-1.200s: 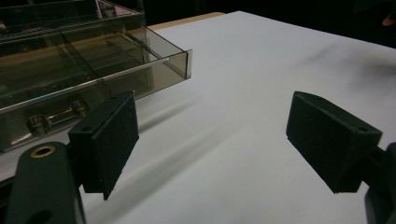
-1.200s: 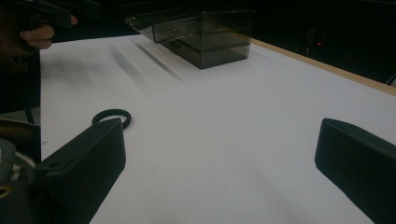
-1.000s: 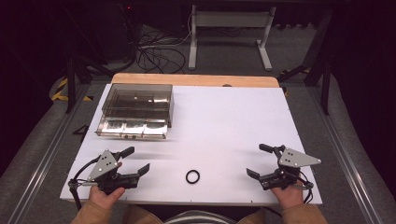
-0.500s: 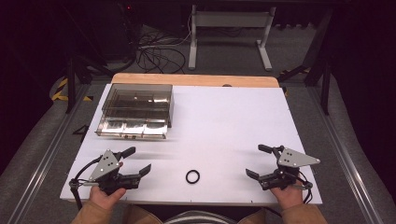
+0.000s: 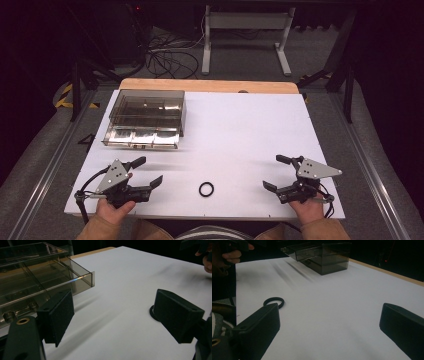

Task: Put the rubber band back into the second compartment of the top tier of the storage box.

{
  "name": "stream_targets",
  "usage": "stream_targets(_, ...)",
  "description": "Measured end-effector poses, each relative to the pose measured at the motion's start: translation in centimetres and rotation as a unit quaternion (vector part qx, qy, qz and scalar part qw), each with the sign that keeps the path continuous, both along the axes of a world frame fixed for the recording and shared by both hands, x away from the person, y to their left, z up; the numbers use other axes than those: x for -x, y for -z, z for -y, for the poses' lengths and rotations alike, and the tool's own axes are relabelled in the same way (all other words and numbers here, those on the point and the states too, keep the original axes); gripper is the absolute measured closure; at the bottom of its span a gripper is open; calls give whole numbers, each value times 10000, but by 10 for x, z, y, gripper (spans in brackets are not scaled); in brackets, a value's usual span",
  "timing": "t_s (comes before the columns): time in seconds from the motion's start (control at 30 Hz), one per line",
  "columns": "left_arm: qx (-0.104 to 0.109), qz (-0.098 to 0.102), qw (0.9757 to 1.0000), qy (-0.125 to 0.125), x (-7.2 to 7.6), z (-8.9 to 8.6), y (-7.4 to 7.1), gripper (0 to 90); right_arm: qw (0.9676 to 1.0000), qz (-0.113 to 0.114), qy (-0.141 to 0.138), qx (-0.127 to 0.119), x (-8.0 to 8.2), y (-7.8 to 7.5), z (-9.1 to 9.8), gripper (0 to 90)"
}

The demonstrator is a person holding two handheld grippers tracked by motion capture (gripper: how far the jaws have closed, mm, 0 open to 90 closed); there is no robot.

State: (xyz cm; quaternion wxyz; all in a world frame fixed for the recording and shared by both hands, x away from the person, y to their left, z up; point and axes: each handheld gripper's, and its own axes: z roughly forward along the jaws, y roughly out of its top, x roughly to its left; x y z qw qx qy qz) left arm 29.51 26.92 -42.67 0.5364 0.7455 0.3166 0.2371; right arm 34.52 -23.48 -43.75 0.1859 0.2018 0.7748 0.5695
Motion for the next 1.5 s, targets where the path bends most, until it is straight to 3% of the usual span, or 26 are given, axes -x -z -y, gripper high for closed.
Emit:
stream_targets(0.17,37,-59,10000,45,-3,3,-4,174,10000,-4,13,19,0,0,-1,36)
stream_targets(0.33,-77,-118,9998,141,-9,9,-7,174,10000,-14,8,27,0,1,-1,36)
stream_targets(0.77,-140,-149,9989,425,-18,30,-16,174,10000,-22,-13,32,1,1,0,36)
stream_targets(1.3,-117,-214,9966,786,-28,56,-26,174,10000,-23,-31,38,2,1,0,36)
stream_targets(1.5,-211,-202,9958,868,-31,68,-27,174,10000,-25,-35,45,2,1,0,36)
